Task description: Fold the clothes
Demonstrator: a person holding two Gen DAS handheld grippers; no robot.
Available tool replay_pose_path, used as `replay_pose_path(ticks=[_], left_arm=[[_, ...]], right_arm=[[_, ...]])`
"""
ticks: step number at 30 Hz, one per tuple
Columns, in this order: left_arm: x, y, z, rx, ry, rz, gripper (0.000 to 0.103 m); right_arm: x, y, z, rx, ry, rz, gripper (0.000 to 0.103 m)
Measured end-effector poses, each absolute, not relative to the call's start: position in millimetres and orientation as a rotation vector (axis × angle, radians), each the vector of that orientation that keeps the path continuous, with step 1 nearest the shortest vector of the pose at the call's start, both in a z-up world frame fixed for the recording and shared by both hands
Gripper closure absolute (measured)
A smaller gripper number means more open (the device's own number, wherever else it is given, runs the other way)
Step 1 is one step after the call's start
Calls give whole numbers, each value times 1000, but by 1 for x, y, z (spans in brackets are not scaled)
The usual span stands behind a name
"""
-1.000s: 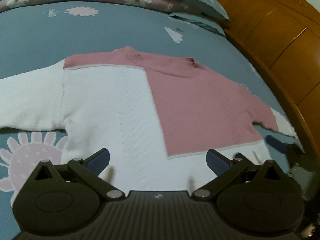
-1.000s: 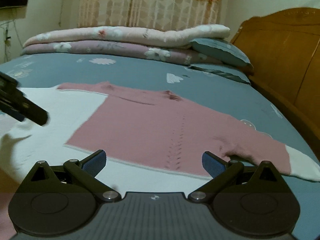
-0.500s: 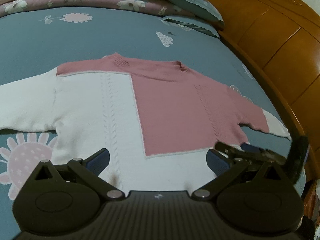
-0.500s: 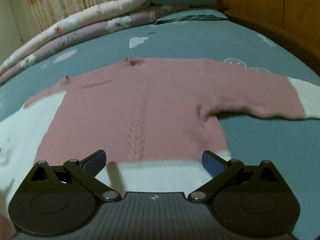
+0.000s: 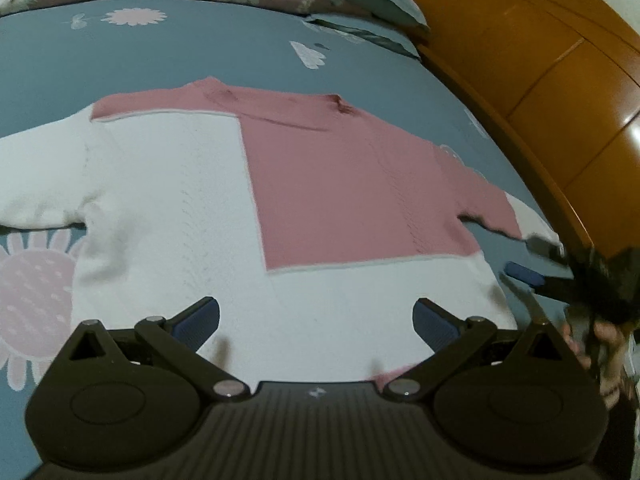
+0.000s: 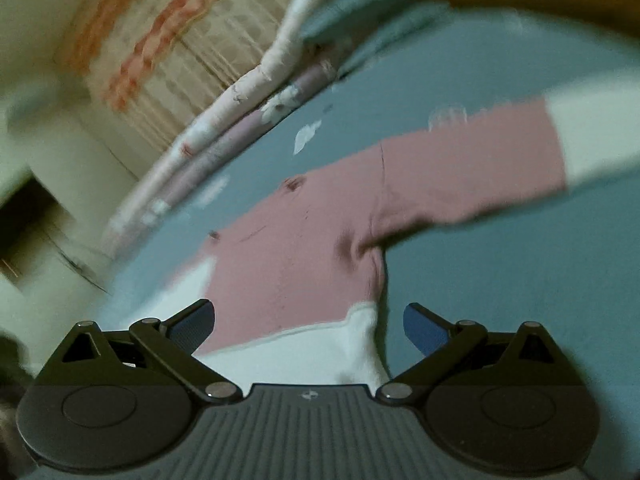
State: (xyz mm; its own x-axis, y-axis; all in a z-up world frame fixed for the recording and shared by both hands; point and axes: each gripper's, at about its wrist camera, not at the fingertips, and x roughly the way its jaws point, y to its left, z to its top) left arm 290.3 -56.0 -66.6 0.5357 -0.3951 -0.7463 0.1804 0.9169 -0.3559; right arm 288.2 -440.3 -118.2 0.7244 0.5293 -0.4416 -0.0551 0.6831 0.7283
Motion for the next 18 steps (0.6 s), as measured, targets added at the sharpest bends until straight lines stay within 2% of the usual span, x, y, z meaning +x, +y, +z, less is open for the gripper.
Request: replay_pose_path(ticks=[7,13,18], left_arm=[[289,-56,-73,-259,943,-393,1],[287,-52,-85,-280,962,-389,1],[284,-49,-88,-272,970,-386,1]], right_arm=[[307,-438,-140,916,736,447,0],[322,-406,-136,766,774,406,0],[327,-414,-138,844,731,422,0]])
